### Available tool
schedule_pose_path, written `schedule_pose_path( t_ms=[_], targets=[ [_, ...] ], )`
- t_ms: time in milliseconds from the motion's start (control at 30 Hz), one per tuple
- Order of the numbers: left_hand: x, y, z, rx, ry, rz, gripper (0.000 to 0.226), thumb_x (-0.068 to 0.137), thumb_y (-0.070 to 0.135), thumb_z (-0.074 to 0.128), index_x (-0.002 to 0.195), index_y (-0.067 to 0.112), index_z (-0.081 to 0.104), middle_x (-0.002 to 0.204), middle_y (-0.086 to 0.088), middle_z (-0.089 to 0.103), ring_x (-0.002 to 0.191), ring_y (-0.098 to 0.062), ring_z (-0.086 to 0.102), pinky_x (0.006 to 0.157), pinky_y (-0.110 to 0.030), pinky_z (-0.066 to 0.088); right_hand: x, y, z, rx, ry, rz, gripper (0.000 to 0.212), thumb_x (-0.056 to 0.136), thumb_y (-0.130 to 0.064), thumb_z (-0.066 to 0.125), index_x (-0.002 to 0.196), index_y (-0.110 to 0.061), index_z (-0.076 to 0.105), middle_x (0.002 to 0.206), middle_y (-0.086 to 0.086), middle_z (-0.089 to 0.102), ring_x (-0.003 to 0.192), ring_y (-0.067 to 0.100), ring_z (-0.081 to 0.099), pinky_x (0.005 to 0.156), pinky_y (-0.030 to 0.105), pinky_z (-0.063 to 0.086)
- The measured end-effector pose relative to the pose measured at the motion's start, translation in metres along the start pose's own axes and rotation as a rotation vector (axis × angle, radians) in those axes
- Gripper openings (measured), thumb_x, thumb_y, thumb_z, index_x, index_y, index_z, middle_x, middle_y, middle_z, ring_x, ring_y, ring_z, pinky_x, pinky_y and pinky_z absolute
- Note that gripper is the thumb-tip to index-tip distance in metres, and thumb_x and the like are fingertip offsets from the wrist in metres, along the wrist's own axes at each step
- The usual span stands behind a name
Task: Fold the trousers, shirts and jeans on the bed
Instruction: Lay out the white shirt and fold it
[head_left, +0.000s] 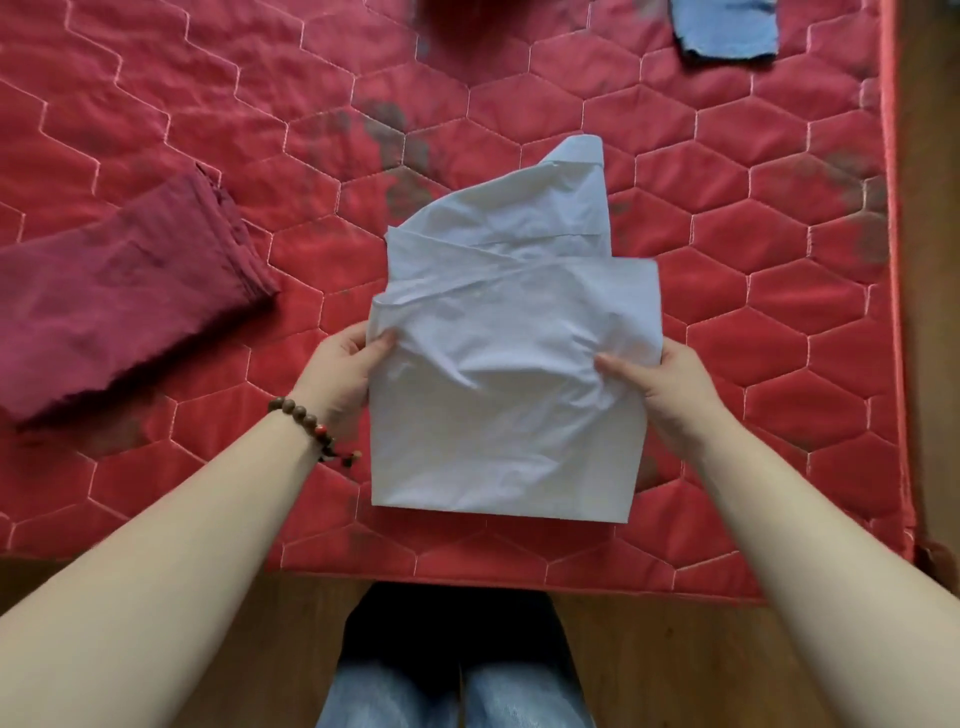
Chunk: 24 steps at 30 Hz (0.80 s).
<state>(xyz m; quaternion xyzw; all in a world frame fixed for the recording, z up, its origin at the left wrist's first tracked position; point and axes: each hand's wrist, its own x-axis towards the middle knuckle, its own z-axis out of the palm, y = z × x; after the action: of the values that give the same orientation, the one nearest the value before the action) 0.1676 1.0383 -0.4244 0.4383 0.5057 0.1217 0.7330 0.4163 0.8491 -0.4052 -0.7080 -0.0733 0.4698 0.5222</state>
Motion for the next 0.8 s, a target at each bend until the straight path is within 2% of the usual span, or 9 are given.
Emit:
schedule_pose_path(
  t_ms=[100,167,267,300,367,467,533,633,800],
  targets=[
    [0.031,0.037,0.003,-0.107,-0.027,0.058,0.019,0.088,0.024,0.059,0.101,0.012,0.067,0.096,-0.007,0.072,0.082,-0.019,0.069,0.077,-0.036,0.056,0.038,-0.037,-0.003,0.024,-0.028,-0.105,0.021,0.078,-0.003,0.074,0.098,-0.008,0.071,0.097,0.009,0.074,0.084,0.021,0.071,0.071,0.029,0.058],
    [0.055,0.047,0.006,-0.103,-0.028,0.032,0.022,0.091,0.021,0.058,0.107,0.009,0.065,0.1,-0.01,0.071,0.084,-0.022,0.069,0.077,-0.036,0.057,0.068,-0.045,0.001,-0.008,-0.028,-0.099,0.026,0.079,-0.001,0.071,0.105,-0.002,0.069,0.101,0.012,0.072,0.086,0.023,0.069,0.078,0.033,0.057],
    [0.092,0.038,0.012,0.109,0.037,-0.05,0.03,0.095,0.014,0.055,0.118,-0.006,0.058,0.113,-0.023,0.064,0.1,-0.035,0.063,0.092,-0.048,0.05,0.106,-0.033,0.012,-0.085,-0.053,0.024,0.037,0.081,-0.002,0.07,0.117,0.004,0.062,0.108,0.015,0.069,0.087,0.023,0.067,0.08,0.033,0.056],
    [0.104,0.034,0.013,0.213,0.082,-0.049,0.031,0.094,0.016,0.057,0.114,-0.008,0.059,0.113,-0.026,0.064,0.099,-0.034,0.063,0.092,-0.051,0.048,0.117,-0.027,0.015,-0.103,-0.05,0.053,0.037,0.081,-0.004,0.071,0.117,0.002,0.063,0.108,0.014,0.069,0.086,0.021,0.067,0.077,0.031,0.056],
    [0.123,0.032,0.013,0.302,0.172,-0.02,0.035,0.09,0.022,0.063,0.104,-0.01,0.063,0.102,-0.022,0.067,0.087,-0.026,0.06,0.085,-0.047,0.051,0.135,-0.02,0.019,-0.092,0.002,0.061,0.034,0.08,-0.006,0.074,0.112,-0.001,0.066,0.103,0.01,0.071,0.08,0.016,0.068,0.069,0.026,0.057],
    [0.137,0.038,0.013,0.276,0.234,0.048,0.026,0.08,0.029,0.067,0.083,0.003,0.07,0.086,-0.01,0.065,0.077,-0.019,0.056,0.072,-0.038,0.049,0.151,-0.02,0.019,-0.11,0.034,0.035,0.03,0.077,-0.006,0.076,0.105,-0.002,0.068,0.1,0.012,0.072,0.081,0.021,0.069,0.072,0.031,0.058],
    [0.135,0.042,0.013,0.2,0.226,0.085,0.019,0.076,0.03,0.066,0.078,0.012,0.072,0.092,-0.013,0.071,0.078,-0.021,0.06,0.075,-0.041,0.052,0.152,-0.026,0.019,-0.108,0.006,-0.004,0.027,0.078,-0.005,0.076,0.103,0.0,0.068,0.098,0.013,0.072,0.082,0.023,0.068,0.076,0.035,0.056],
    [0.132,0.052,0.01,0.082,0.187,0.138,0.013,0.084,0.024,0.068,0.085,0.013,0.074,0.102,-0.023,0.069,0.085,-0.027,0.064,0.082,-0.046,0.053,0.151,-0.043,0.018,-0.087,-0.012,-0.085,0.023,0.079,-0.004,0.074,0.1,0.0,0.068,0.099,0.016,0.071,0.085,0.026,0.068,0.079,0.038,0.056],
    [0.151,0.071,0.003,-0.03,0.213,0.197,0.009,0.091,0.018,0.064,0.09,0.013,0.071,0.091,-0.011,0.073,0.076,-0.021,0.068,0.071,-0.033,0.057,0.174,-0.084,0.025,-0.042,-0.076,-0.187,0.019,0.078,-0.003,0.074,0.097,-0.004,0.069,0.093,0.008,0.074,0.081,0.021,0.071,0.071,0.031,0.058]
  ],
)
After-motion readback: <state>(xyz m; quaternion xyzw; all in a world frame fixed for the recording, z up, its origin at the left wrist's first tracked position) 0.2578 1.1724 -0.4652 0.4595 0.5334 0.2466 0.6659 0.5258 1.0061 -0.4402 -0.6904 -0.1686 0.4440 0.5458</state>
